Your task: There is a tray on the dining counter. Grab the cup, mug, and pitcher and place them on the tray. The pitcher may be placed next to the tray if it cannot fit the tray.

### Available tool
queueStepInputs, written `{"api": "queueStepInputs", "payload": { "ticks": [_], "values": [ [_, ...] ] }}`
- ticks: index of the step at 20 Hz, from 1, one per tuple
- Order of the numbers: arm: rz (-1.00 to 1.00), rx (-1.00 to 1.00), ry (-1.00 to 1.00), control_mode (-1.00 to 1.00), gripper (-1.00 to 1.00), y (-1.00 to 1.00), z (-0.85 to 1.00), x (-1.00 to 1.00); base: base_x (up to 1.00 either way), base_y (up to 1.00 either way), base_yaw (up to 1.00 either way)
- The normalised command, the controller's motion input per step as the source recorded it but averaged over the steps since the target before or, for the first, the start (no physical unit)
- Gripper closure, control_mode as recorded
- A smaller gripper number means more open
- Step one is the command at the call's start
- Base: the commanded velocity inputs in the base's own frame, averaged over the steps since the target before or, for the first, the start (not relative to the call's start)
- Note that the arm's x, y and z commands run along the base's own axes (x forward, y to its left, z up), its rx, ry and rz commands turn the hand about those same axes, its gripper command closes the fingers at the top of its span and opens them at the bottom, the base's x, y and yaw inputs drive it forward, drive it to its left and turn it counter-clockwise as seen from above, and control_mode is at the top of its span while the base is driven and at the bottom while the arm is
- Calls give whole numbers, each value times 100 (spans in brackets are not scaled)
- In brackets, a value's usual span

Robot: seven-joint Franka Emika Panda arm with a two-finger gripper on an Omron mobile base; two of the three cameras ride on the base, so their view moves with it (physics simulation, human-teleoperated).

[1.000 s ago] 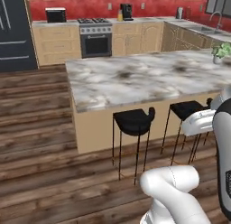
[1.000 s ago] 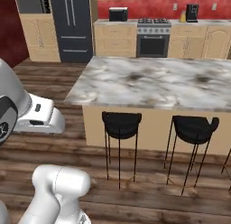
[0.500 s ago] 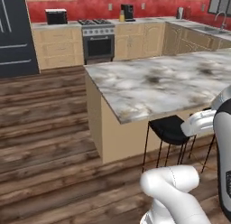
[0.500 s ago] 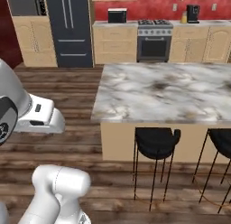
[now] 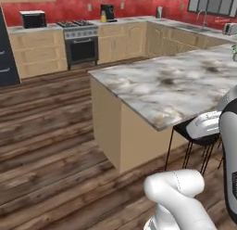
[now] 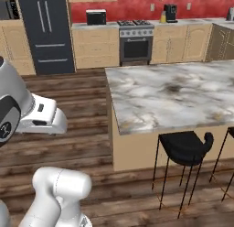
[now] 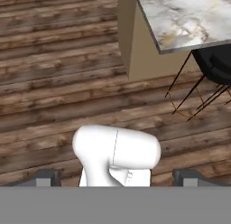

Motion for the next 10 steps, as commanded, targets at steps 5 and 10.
{"api": "queueStepInputs", "payload": {
  "ticks": [5, 10],
  "values": [
    [0, 0, 0, 100, -100, 0, 0, 0, 0, 100, -42],
    [0, 0, 0, 100, -100, 0, 0, 0, 0, 100, -45]
  ]
}}
